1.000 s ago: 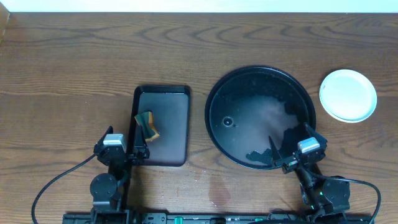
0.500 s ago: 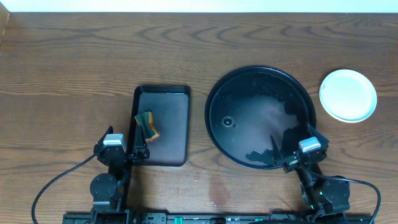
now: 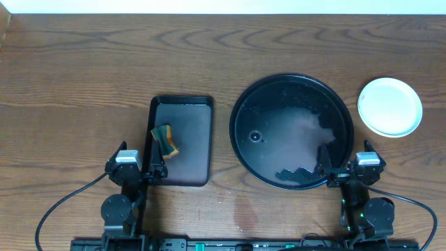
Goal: Clean dirty plates on tray and stack at the side
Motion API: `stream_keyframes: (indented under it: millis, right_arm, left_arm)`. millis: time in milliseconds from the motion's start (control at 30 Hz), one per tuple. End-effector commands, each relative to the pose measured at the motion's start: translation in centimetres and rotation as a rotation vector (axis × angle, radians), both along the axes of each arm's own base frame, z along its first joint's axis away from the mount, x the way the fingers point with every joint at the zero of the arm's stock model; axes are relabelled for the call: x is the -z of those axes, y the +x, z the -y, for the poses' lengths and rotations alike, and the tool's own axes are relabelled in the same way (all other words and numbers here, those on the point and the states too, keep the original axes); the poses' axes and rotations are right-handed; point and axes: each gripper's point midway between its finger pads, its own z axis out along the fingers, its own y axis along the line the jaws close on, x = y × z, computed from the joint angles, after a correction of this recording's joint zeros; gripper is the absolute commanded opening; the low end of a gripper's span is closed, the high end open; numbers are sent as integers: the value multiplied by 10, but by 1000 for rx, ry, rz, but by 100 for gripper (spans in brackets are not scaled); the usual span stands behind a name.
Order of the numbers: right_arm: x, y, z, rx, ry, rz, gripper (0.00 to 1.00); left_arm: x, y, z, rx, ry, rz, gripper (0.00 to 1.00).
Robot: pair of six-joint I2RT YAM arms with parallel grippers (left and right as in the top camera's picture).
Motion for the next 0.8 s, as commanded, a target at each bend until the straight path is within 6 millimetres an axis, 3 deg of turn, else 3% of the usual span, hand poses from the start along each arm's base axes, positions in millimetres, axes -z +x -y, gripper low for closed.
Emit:
stream_keyframes:
  millis: [0, 167, 333, 767]
  right_arm:
    - [0, 0, 8, 42, 27, -1, 99]
    - [0, 0, 8, 47, 25, -1, 99]
    - [0, 0, 4, 12, -84, 4, 99]
    - [0, 0, 3, 5, -84, 4, 99]
  left_arm:
    - [15, -1, 2, 15, 11, -47, 84]
    - [15, -1, 2, 15, 11, -47, 84]
    - [15, -1, 2, 15, 11, -47, 84]
    - [15, -1, 2, 15, 11, -46, 84]
